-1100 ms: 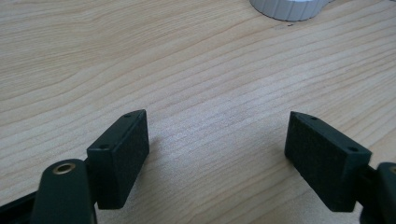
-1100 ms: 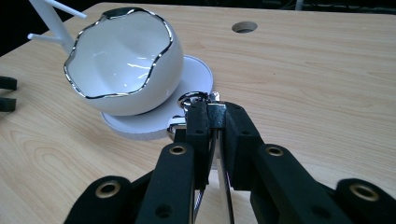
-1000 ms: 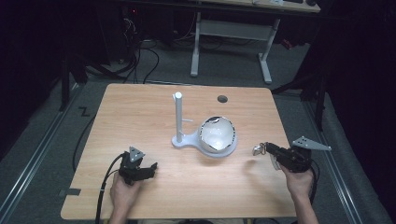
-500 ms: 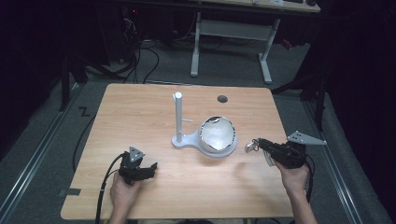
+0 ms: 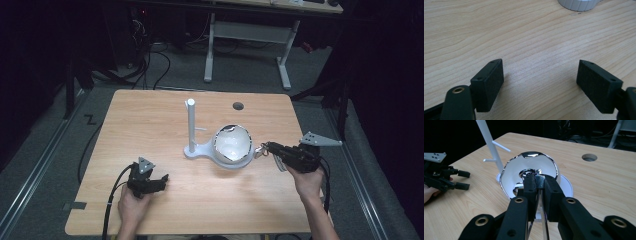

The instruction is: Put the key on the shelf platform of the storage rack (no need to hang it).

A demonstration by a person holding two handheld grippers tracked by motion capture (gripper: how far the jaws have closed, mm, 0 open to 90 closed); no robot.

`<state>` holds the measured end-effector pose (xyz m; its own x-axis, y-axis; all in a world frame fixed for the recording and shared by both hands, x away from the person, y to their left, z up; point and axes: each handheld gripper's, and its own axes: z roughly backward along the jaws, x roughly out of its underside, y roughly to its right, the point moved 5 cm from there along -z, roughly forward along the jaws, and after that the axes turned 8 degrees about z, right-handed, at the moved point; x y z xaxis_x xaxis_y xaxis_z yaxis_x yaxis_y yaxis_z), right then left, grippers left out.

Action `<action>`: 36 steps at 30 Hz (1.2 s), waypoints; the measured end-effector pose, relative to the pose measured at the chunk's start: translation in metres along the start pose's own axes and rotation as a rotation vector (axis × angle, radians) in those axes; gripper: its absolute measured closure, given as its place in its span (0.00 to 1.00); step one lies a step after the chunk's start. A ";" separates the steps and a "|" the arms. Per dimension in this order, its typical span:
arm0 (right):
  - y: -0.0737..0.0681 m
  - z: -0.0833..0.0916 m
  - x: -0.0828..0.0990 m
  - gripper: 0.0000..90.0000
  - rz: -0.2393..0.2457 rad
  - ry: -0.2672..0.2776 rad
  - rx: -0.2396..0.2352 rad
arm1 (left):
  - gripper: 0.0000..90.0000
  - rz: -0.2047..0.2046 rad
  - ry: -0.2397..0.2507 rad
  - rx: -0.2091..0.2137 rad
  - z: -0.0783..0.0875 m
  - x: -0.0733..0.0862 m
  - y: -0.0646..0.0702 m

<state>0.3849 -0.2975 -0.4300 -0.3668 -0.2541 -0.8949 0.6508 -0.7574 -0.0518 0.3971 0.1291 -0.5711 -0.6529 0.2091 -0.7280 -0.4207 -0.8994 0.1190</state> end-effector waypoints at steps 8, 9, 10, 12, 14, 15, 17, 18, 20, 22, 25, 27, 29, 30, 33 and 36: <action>-0.006 -0.008 -0.013 0.91 0.019 0.008 -0.030 | 0.25 0.000 0.000 0.000 0.000 0.000 0.000; -0.006 -0.009 -0.014 0.91 0.022 0.006 -0.031 | 0.25 0.000 0.000 0.000 0.000 0.000 0.000; -0.007 -0.010 -0.016 0.91 0.026 0.004 -0.034 | 0.25 0.000 0.000 0.000 0.000 0.000 0.000; -0.008 -0.014 -0.018 0.91 0.031 0.002 -0.039 | 0.25 0.000 0.000 0.000 0.000 0.000 0.000; -0.009 -0.017 -0.020 0.91 0.033 0.002 -0.043 | 0.25 0.000 0.000 0.001 0.000 0.000 0.000; -0.009 -0.020 -0.021 0.91 0.034 -0.001 -0.044 | 0.25 0.001 0.000 0.001 0.000 0.000 0.000; -0.010 -0.024 -0.022 0.91 0.038 -0.008 -0.047 | 0.25 0.001 0.000 0.001 0.000 0.000 0.000; -0.010 -0.026 -0.022 0.91 0.039 -0.012 -0.049 | 0.25 0.000 0.000 0.001 0.000 0.000 0.000; -0.010 -0.029 -0.023 0.91 0.044 -0.017 -0.045 | 0.25 0.001 0.000 0.001 0.000 0.000 0.000; -0.010 -0.035 -0.023 0.91 0.047 -0.030 -0.046 | 0.25 0.001 0.000 0.002 0.000 0.000 0.000; -0.011 -0.042 -0.024 0.91 0.056 -0.043 -0.043 | 0.25 0.001 0.000 0.002 0.000 0.000 0.000; -0.012 -0.046 -0.025 0.91 0.061 -0.054 -0.038 | 0.25 0.003 0.001 0.002 0.000 0.000 0.000; -0.012 -0.050 -0.026 0.91 0.069 -0.059 -0.038 | 0.25 0.001 0.000 0.002 0.000 0.000 0.000; -0.012 -0.053 -0.026 0.91 0.068 -0.063 -0.040 | 0.25 0.002 0.001 0.002 0.000 0.000 0.000; -0.011 -0.062 -0.023 0.91 0.074 -0.085 -0.037 | 0.25 0.001 0.000 0.002 0.000 0.000 0.000; -0.008 -0.068 -0.021 0.91 0.062 -0.098 -0.036 | 0.25 0.002 0.000 0.003 0.000 0.000 0.000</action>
<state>0.4327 -0.2454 -0.4413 -0.3871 -0.3589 -0.8493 0.6975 -0.7164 -0.0151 0.3971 0.1292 -0.5711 -0.6535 0.2076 -0.7279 -0.4212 -0.8987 0.1219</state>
